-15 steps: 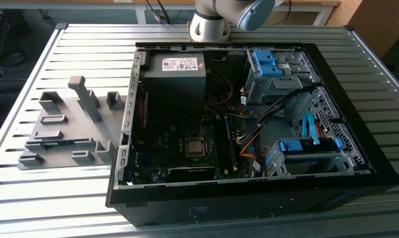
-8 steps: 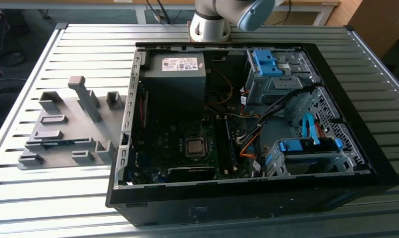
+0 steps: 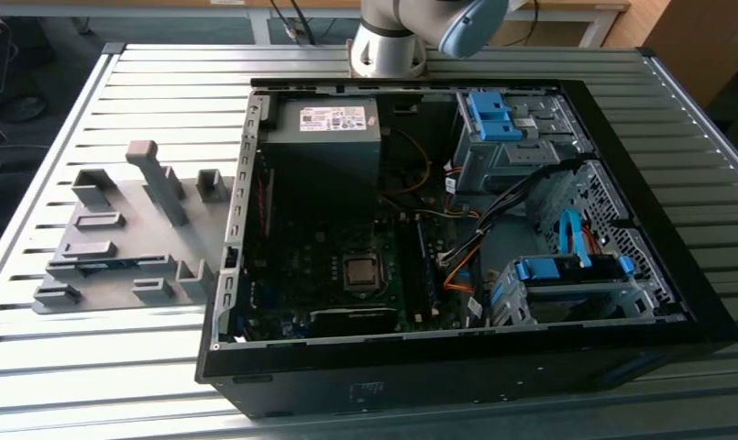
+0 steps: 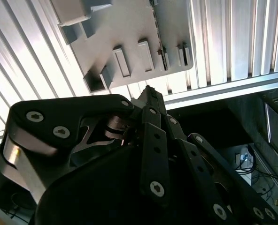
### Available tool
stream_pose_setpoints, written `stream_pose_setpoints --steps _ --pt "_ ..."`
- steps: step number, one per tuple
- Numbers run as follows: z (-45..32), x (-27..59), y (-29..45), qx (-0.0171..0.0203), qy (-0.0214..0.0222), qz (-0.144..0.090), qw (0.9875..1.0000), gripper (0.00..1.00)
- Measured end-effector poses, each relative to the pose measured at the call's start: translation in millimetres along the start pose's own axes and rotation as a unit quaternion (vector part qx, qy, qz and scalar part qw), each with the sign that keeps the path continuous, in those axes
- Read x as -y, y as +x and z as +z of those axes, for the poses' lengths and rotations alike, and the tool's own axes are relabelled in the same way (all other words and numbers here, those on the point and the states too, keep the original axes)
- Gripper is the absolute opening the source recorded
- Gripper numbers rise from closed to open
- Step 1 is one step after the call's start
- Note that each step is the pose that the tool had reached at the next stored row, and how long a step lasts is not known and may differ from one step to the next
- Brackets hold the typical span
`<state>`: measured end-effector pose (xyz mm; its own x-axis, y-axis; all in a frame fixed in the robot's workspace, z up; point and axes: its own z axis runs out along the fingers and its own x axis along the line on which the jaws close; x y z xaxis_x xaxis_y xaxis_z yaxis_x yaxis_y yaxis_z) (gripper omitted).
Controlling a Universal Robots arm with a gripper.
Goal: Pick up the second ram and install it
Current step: 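Pick up the second ram and move it above second insertion slot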
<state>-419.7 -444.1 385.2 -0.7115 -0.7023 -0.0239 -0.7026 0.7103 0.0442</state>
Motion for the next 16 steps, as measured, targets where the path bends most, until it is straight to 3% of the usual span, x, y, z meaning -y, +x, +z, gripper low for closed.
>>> stream_pose_setpoints --steps 16 --pt "0.0 0.0 0.0 -0.0014 -0.0008 -0.032 0.9995 0.11"
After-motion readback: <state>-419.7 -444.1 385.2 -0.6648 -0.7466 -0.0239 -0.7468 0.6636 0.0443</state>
